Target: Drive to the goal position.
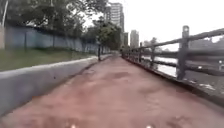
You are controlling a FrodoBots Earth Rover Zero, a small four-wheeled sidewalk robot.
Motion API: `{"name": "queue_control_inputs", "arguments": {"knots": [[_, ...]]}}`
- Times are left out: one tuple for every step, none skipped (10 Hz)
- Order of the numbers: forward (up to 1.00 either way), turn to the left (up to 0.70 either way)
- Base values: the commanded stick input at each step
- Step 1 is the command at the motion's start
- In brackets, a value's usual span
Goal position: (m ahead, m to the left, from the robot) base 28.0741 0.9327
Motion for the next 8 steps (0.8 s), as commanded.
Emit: {"name": "queue_control_inputs", "arguments": {"knots": [[1.0,-0.37],[1.0,0.03],[1.0,0.03],[1.0,0.03],[1.0,0.03],[1.0,0.03],[1.0,0.03],[1.0,0.03]]}}
